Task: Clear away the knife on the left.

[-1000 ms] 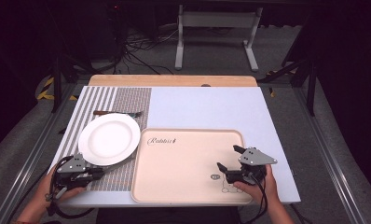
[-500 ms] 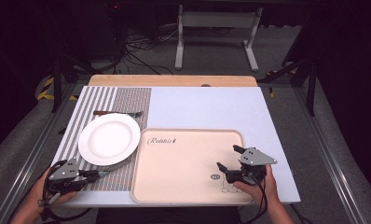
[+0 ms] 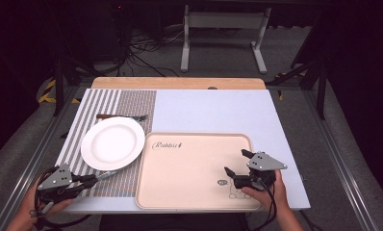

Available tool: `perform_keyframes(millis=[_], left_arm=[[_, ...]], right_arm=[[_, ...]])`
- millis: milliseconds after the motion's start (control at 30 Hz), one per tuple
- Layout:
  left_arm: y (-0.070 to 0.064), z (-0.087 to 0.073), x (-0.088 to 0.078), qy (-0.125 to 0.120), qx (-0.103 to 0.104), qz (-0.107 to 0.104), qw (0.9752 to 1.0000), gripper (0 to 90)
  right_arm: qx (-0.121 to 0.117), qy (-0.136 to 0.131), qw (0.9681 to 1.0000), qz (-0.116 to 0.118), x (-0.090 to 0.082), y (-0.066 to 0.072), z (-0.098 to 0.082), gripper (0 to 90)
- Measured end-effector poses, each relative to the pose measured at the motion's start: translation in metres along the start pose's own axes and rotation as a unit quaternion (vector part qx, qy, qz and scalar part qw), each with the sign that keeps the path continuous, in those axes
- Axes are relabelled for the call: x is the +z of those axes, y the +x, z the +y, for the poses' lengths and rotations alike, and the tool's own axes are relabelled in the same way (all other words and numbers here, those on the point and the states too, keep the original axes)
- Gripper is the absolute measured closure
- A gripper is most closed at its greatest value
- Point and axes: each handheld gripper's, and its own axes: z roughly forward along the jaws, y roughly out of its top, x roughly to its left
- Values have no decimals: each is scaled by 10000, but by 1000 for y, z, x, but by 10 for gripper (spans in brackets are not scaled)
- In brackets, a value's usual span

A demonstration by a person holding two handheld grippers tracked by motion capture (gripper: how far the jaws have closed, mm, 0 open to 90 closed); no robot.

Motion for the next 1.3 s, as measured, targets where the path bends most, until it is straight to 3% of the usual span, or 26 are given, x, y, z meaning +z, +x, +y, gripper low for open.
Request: perform_keyframes(millis=[300,467,667,833,1100,1300], left_arm=[[-7,10,1,-115,189,-53,9997,774],[-9,15,-2,-285,183,-68,9994,774],[-12,36,7,-364,368,-126,9986,774],[-13,55,25,-378,263,-74,9989,774],[-22,88,53,-319,402,-66,9987,774],[-30,111,80,-229,533,-222,9981,774]], right_arm=[[-17,20,10000,-9,0,0,0,175],[6,11,10000,-21,0,0,0,175],[40,-5,10000,-48,0,-1,1,175],[49,-24,10000,-83,-1,-1,1,175],[32,-36,9999,-91,-2,0,2,175],[70,-57,9999,-102,-3,-2,1,175]])
